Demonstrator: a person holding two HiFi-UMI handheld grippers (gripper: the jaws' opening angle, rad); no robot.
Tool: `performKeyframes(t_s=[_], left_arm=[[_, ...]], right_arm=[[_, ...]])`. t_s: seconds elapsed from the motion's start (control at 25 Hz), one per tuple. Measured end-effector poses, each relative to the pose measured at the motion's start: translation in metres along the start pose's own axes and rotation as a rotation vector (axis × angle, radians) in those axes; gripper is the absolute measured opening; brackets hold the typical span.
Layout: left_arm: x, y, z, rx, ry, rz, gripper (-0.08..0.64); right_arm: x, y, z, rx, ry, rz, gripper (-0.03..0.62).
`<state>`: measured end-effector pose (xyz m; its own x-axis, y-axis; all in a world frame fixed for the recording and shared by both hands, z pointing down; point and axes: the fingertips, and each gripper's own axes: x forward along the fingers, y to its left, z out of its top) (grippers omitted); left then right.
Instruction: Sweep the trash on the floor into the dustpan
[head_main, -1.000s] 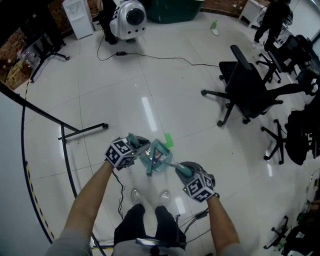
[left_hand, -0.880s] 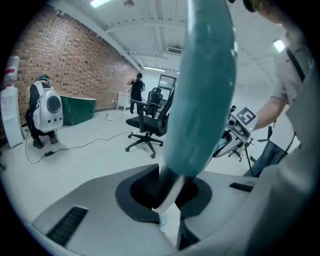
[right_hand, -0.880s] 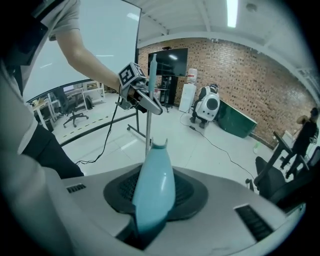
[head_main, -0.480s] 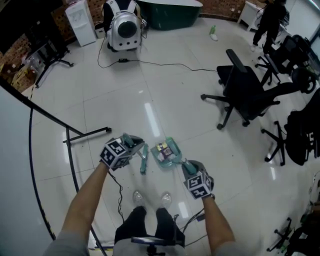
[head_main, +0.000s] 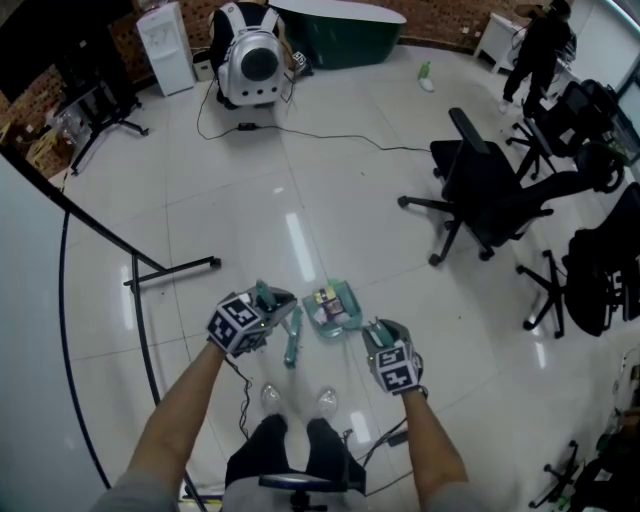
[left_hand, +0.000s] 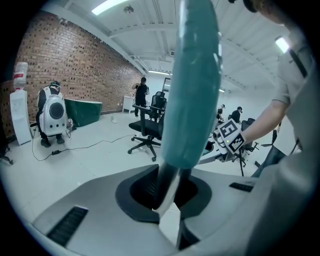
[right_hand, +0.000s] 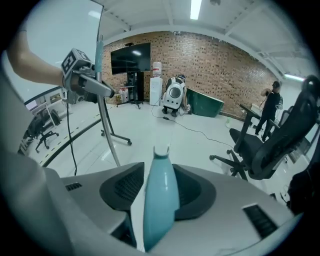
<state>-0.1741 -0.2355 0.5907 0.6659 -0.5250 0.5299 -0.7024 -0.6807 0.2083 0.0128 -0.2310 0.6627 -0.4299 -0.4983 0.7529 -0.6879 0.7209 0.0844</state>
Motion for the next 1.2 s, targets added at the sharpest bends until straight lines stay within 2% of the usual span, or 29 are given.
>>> performKeyframes(t_s=[0.08, 0.32, 0.48, 0.6, 0.8, 1.04, 1.2], left_arm=[[-0.001, -0.007, 0.006, -0.007, -0.019, -0.001, 0.025], [-0.008, -0.032, 0.025, -0.006, -0.043, 0.01, 0.025], [-0.025, -0.05, 0.051, 0.01, -0.08, 0.04, 0.024], [-0.039, -0.059, 0.071, 0.03, -0.112, 0.065, 0.023], [-0.057, -0.074, 0.102, 0.048, -0.17, 0.076, 0.023], [-0.08, -0.083, 0.129, 0.037, -0.229, 0.084, 0.023], [-0.086, -0.087, 0.137, 0.037, -0.239, 0.088, 0.021]], right_arm=[[-0.007, 0.0, 0.006, 0.018, -0.023, 0.008, 0.2], [-0.051, -0.009, 0.027, 0.085, -0.104, -0.007, 0.207], [-0.103, -0.014, 0.06, 0.202, -0.234, -0.013, 0.207], [-0.147, -0.012, 0.088, 0.255, -0.333, -0.006, 0.207], [-0.187, -0.015, 0.113, 0.278, -0.414, -0.036, 0.011], [-0.209, -0.003, 0.14, 0.233, -0.466, -0.006, 0.004], [-0.217, 0.01, 0.154, 0.215, -0.494, 0.033, 0.004]])
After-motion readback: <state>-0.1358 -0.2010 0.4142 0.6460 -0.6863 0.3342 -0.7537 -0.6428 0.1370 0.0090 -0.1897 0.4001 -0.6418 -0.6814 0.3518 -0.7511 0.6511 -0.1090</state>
